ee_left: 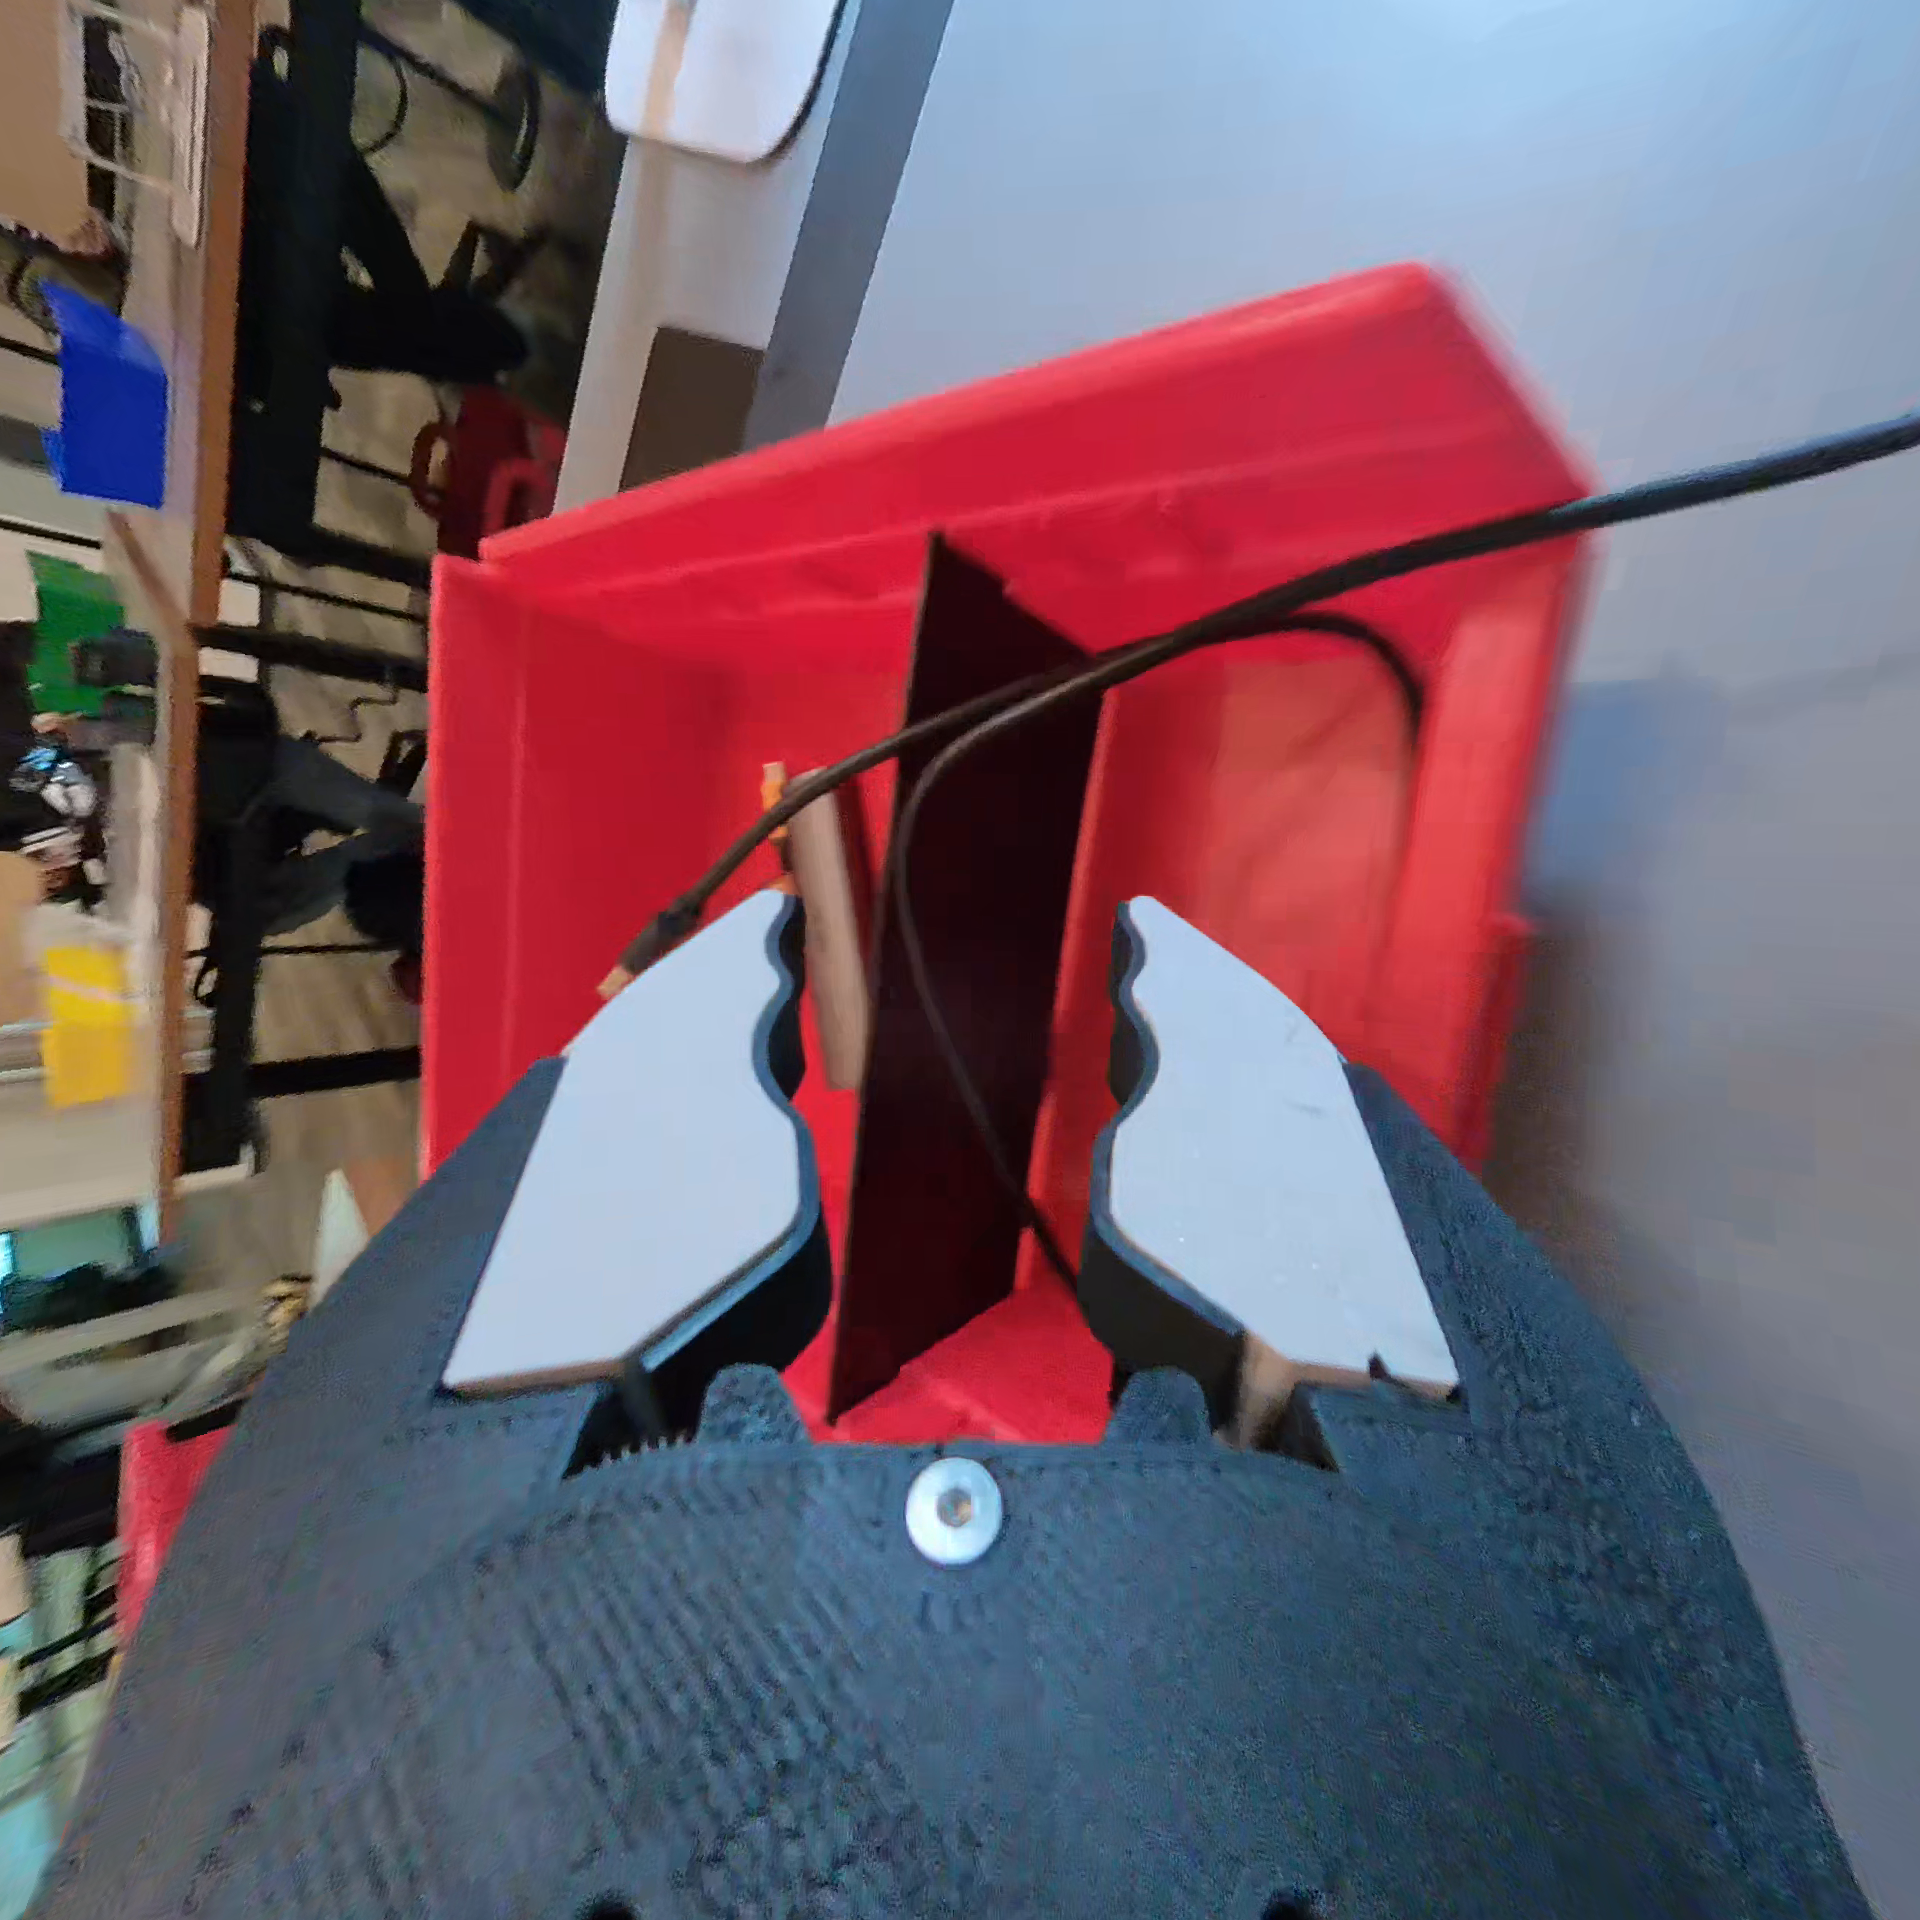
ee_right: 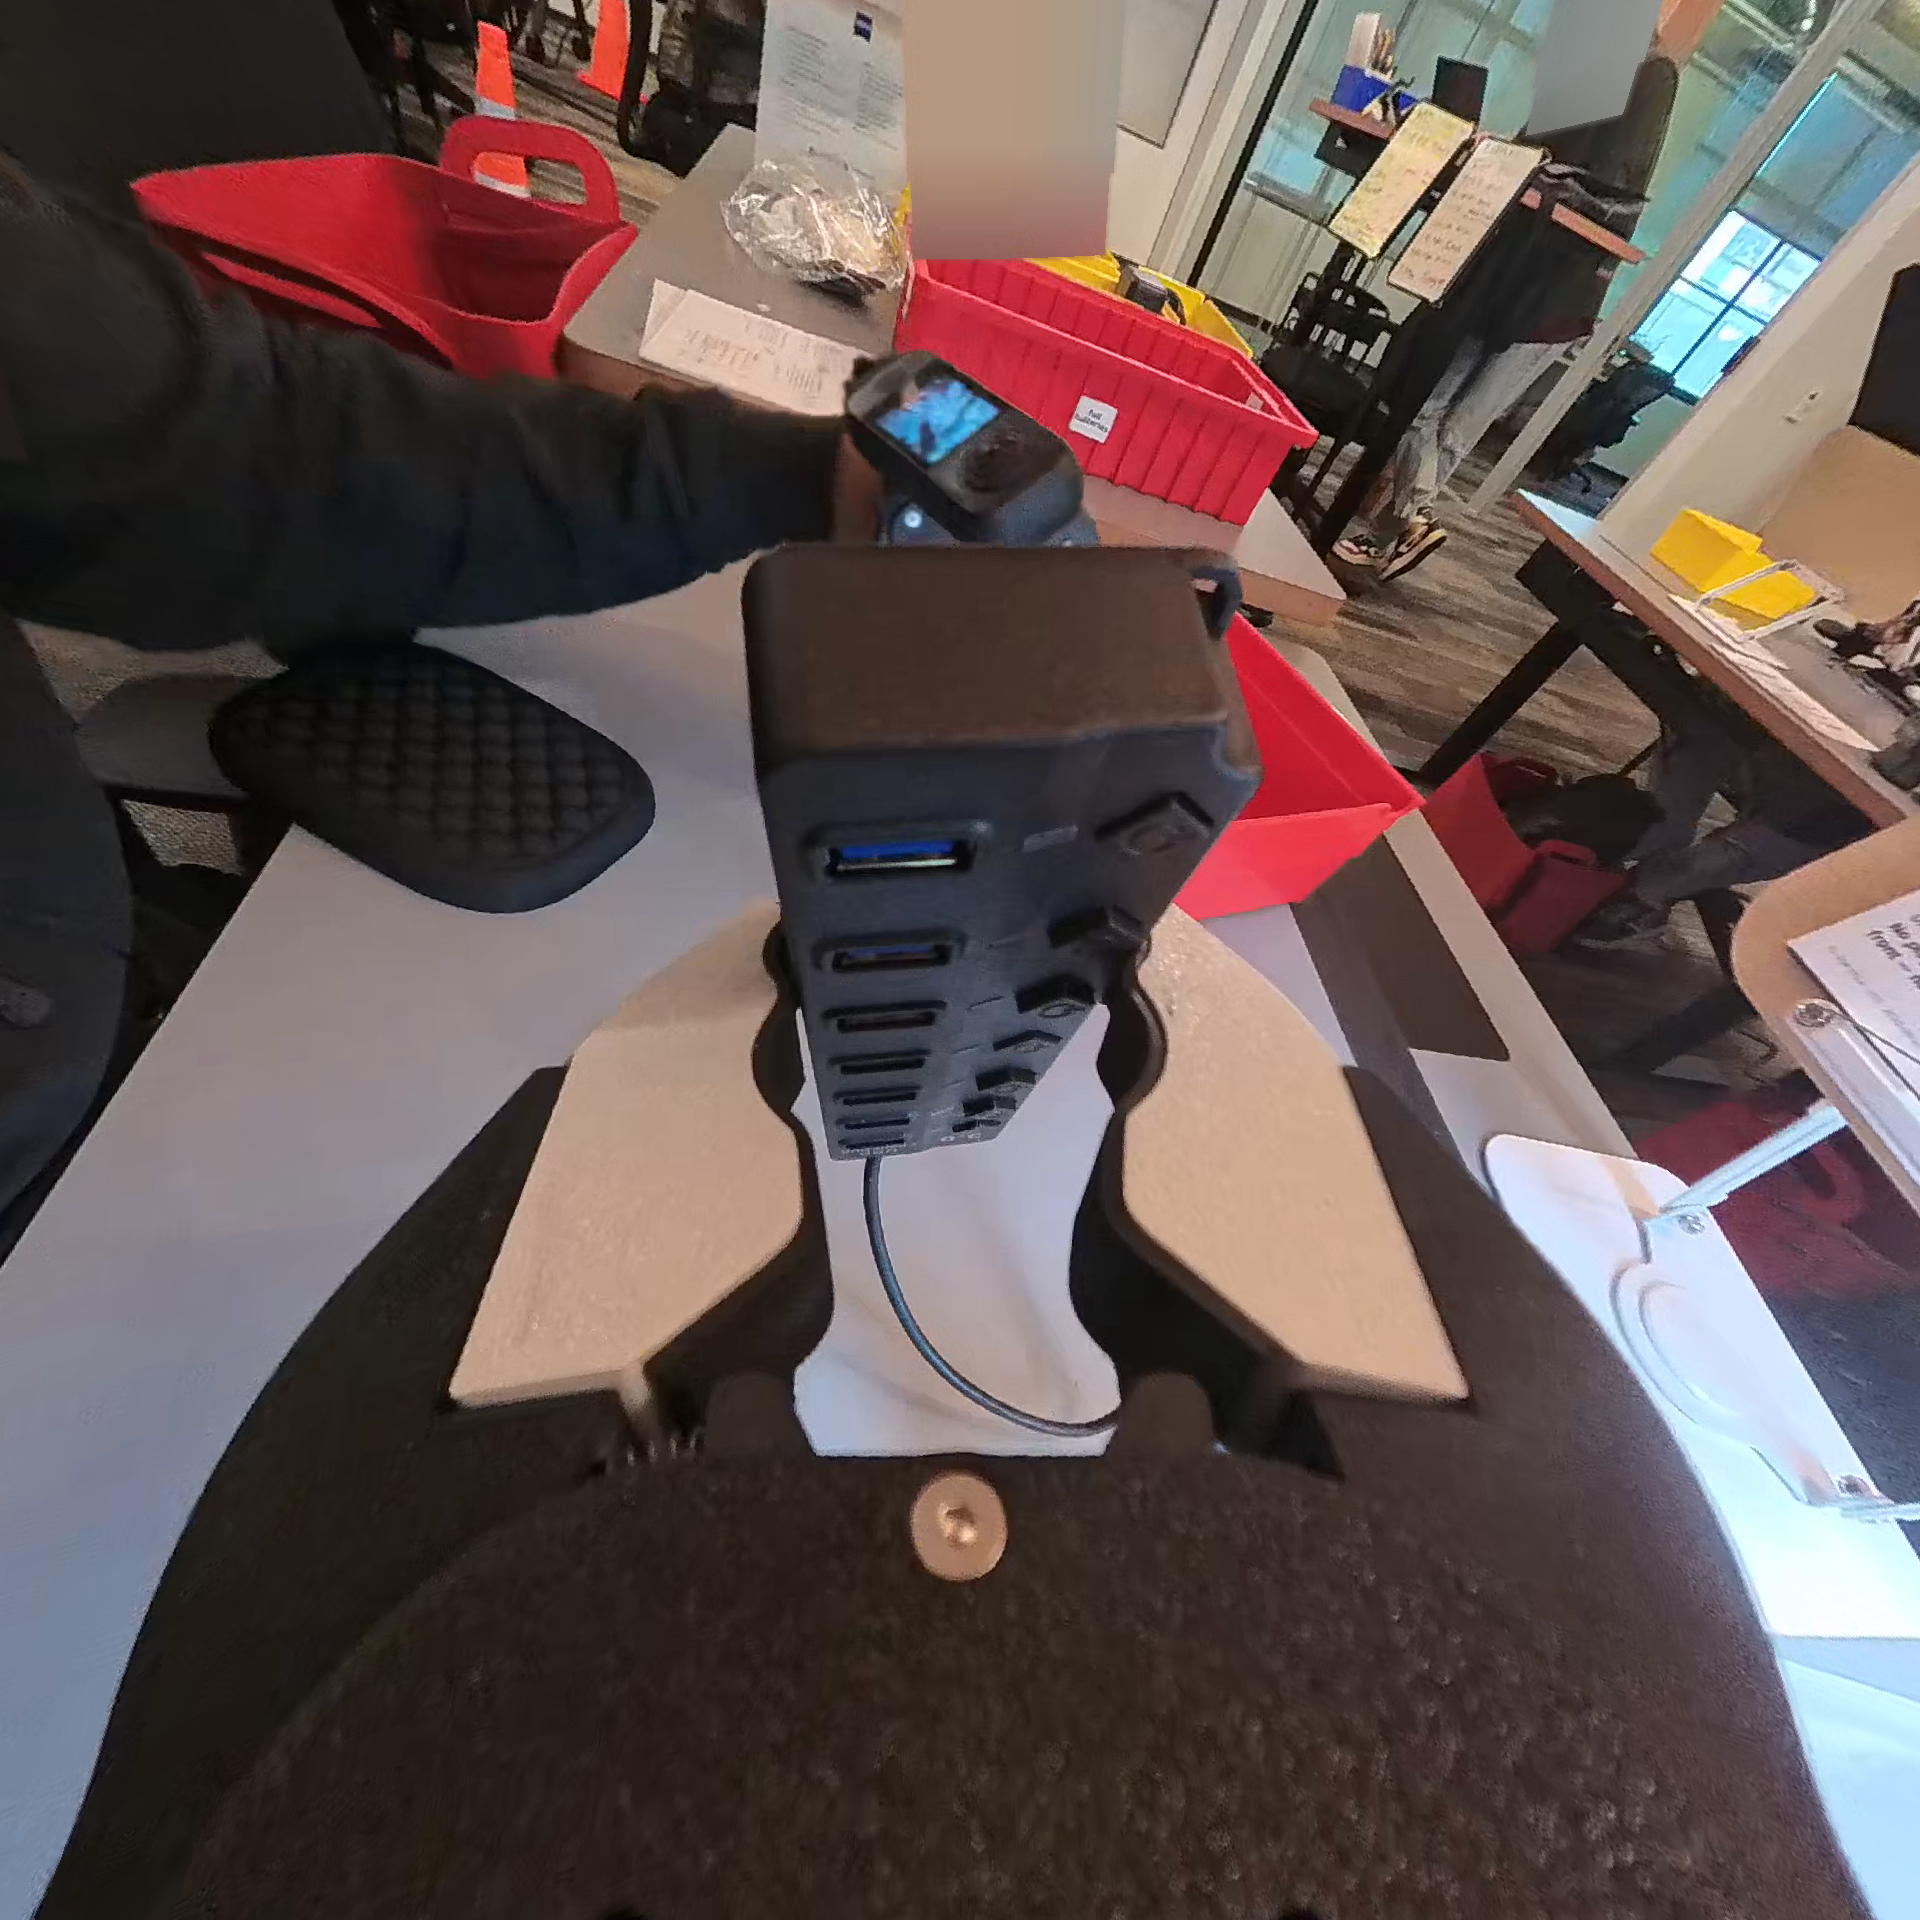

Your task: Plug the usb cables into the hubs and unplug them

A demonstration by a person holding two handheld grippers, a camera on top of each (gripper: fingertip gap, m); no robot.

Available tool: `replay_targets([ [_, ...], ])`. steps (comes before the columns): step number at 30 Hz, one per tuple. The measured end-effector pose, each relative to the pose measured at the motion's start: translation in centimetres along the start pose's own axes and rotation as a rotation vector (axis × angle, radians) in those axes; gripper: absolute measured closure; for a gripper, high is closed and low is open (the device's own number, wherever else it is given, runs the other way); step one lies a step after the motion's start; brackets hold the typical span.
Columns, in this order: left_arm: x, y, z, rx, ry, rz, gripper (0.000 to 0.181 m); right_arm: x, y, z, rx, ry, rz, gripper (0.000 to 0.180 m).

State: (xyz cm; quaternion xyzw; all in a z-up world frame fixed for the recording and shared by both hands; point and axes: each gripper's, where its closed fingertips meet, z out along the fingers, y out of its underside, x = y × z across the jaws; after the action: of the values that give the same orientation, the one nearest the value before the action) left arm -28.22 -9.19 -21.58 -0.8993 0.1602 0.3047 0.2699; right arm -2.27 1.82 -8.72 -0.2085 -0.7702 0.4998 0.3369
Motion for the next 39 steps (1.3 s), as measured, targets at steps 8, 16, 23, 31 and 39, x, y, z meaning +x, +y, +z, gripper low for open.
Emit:
replay_targets([
  [8,-1.9,-0.1,4.0,-0.097,-0.024,0.246,0.126,0.0,0.6,0.5,-0.029,0.008,-0.013,0.124],
  [16,-2.1,-1.1,3.6,-0.098,0.049,0.342,0.173,0.5,1.0,0.2,-0.039,0.026,-0.016,0.124],
  [23,-4.3,-4.4,-1.6,0.066,0.066,0.067,0.176,0.9,-0.1,-0.2,0.025,0.049,-0.011,0.124],
  [31,-3.0,-13.5,-8.9,0.292,0.175,-0.26,0.177,2.1,-0.3,2.1,0.008,0.213,-0.014,0.124],
  [39,8.1,-20.2,-7.1,0.375,0.452,-0.293,0.177,2.3,3.2,4.2,-0.199,0.315,-0.221,0.124],
])
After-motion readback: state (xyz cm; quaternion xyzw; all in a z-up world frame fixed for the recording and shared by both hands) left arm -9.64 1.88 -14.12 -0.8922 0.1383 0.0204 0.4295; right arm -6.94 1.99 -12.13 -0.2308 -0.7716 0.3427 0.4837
